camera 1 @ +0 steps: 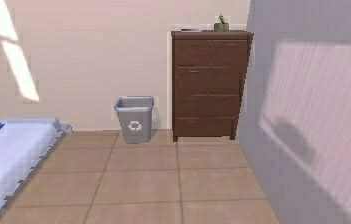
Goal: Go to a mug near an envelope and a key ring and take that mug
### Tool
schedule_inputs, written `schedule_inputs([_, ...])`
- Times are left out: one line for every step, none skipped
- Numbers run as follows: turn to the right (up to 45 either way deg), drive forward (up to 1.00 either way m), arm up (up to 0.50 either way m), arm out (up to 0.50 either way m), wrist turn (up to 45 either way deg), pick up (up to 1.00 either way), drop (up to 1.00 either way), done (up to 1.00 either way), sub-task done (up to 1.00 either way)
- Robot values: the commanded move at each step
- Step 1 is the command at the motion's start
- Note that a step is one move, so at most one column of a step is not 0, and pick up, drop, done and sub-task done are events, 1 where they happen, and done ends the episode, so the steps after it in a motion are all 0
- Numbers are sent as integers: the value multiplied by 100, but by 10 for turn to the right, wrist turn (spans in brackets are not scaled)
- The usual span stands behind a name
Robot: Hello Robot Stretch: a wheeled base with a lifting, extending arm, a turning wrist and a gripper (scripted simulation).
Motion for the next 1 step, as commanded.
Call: schedule_inputs([0,0,0,0,0,0,0,100,0])
